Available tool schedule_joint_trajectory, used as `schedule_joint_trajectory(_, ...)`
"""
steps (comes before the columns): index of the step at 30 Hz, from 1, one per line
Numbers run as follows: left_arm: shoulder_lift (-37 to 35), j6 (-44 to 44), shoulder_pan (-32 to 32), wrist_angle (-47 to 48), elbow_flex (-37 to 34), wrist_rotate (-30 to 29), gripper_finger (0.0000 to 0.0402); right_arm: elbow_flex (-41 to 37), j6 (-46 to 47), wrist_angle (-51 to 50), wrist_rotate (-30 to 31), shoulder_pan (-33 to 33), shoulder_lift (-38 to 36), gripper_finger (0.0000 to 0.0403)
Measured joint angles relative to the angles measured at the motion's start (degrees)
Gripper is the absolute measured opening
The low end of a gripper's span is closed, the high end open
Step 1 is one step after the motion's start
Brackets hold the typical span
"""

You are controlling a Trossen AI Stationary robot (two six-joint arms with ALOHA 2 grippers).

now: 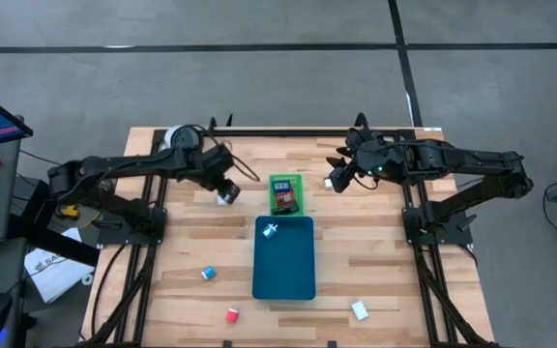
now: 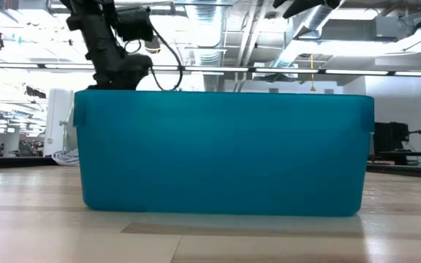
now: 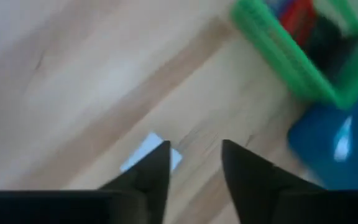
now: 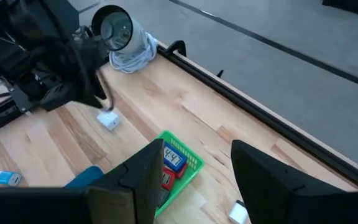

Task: Pick & Place Office items
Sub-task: Put the top white charger adapter into the blue bin

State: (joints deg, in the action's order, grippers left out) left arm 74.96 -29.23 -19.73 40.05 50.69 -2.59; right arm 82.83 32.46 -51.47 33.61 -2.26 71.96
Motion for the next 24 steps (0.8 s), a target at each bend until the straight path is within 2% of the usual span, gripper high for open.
schedule_joint_trajectory(5,0.8,22.8,2.9,-2.9,-2.8,-0.4,0.024,0.0,-0.8,0.0,-0.5,0.0,0.0,0.0182)
schedule_joint_trajectory(9,0.7,35.1,3.7,-3.0,-4.4,0.1,0.0305,0.0,-0.5,-0.2,-0.6,0.0,0.0,0.0182)
schedule_joint_trajectory(11,0.6,39.8,3.3,-2.9,-5.2,3.3,0.0324,0.0,-0.1,-0.3,-0.6,-0.4,0.0,0.0182)
schedule_joint_trajectory(16,0.7,44.7,1.8,-4.5,-9.5,6.4,0.0337,0.0,1.2,-0.9,-0.5,-1.4,0.0,0.0182)
schedule_joint_trajectory(24,0.7,43.5,-1.3,-13.7,-13.7,6.1,0.0337,0.0,2.1,-1.5,-0.3,-1.8,0.0,0.0182)
